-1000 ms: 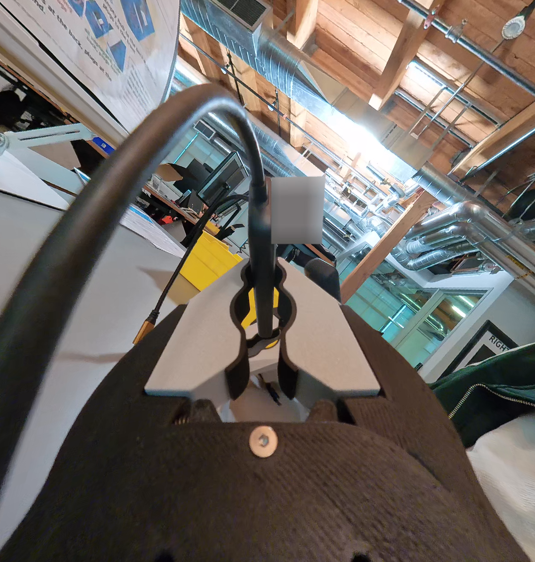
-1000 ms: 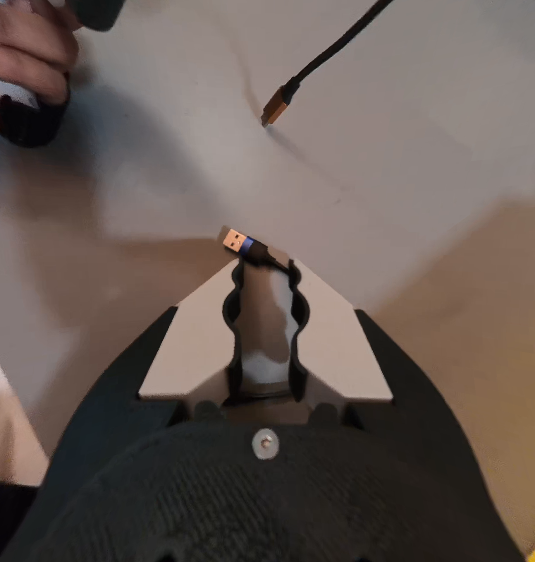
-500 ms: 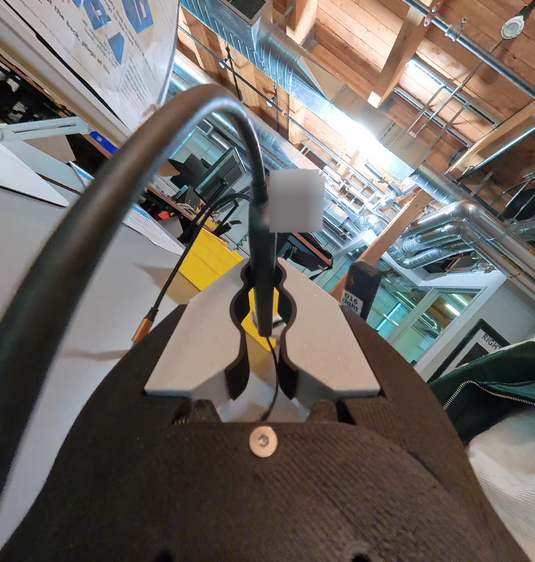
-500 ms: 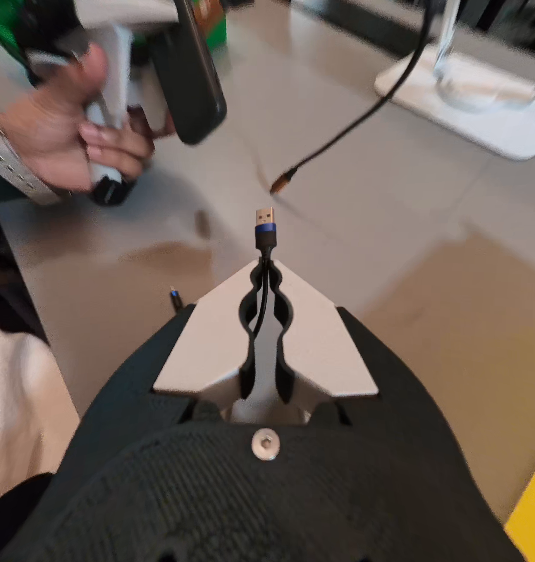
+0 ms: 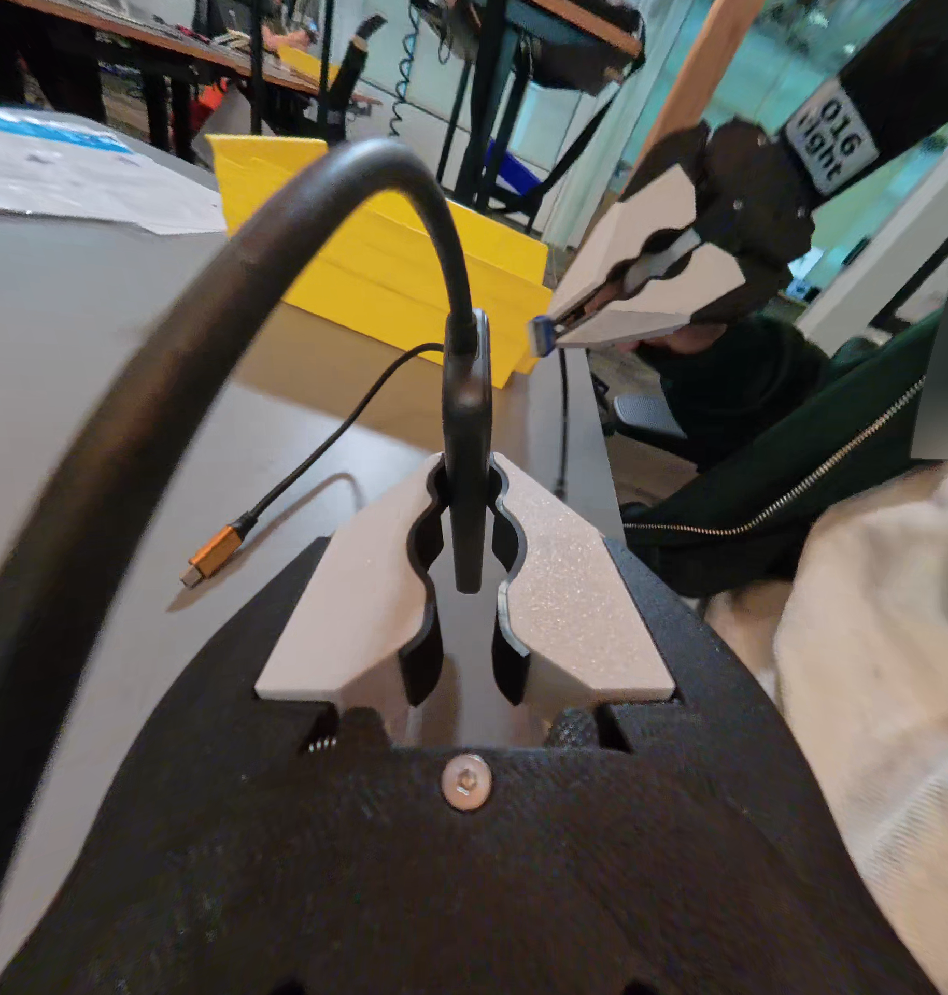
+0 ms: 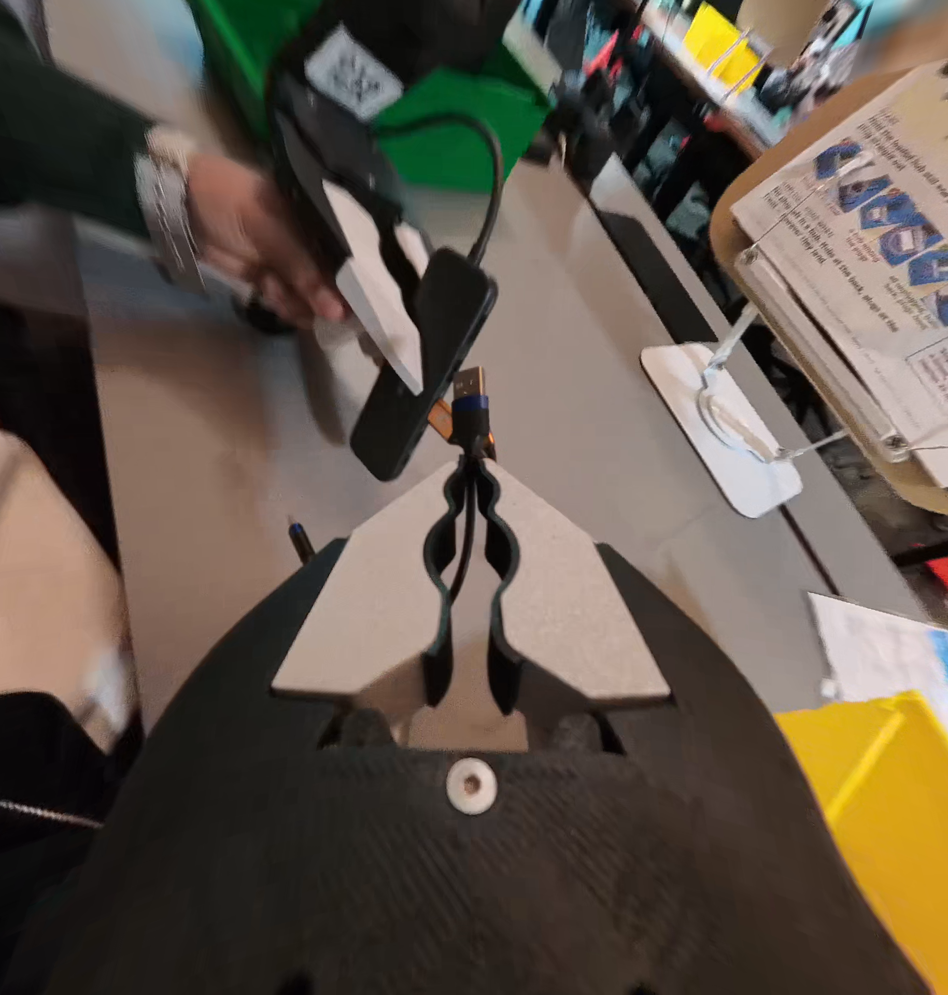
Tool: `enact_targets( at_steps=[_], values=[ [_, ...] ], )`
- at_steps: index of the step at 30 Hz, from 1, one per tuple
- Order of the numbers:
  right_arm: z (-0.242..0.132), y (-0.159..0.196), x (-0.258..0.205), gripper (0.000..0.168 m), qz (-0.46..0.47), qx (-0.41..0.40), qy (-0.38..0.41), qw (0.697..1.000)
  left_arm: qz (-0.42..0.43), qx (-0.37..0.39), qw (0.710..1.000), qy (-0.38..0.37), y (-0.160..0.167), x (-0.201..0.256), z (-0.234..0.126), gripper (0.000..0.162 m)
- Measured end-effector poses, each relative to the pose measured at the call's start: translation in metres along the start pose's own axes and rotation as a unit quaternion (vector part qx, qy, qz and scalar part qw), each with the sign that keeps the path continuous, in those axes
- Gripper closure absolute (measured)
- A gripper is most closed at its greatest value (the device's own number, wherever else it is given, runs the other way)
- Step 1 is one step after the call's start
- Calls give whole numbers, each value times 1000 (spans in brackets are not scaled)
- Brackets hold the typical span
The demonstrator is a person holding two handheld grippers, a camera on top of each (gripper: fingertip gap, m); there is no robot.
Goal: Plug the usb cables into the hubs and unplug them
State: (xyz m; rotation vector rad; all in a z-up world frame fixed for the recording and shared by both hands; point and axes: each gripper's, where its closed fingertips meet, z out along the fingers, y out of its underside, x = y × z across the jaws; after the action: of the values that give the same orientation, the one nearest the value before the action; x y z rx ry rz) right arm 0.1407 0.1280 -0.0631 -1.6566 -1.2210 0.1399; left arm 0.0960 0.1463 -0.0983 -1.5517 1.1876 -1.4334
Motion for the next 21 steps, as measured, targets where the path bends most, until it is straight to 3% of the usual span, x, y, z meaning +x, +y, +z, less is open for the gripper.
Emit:
enact_targets(
  at_steps=[5,15,21],
  values=[
    [-2,10,-8,167,-122,-47,2,991,28,-31,998,51,12,22,9,151],
    [0,20,-32,167,-232,-80,-18,969,29,-54,992,107,22,43,14,151],
    [-2,22,-35,167,-236,-83,-16,968,40,-70,991,111,27,47,16,151]
  ],
)
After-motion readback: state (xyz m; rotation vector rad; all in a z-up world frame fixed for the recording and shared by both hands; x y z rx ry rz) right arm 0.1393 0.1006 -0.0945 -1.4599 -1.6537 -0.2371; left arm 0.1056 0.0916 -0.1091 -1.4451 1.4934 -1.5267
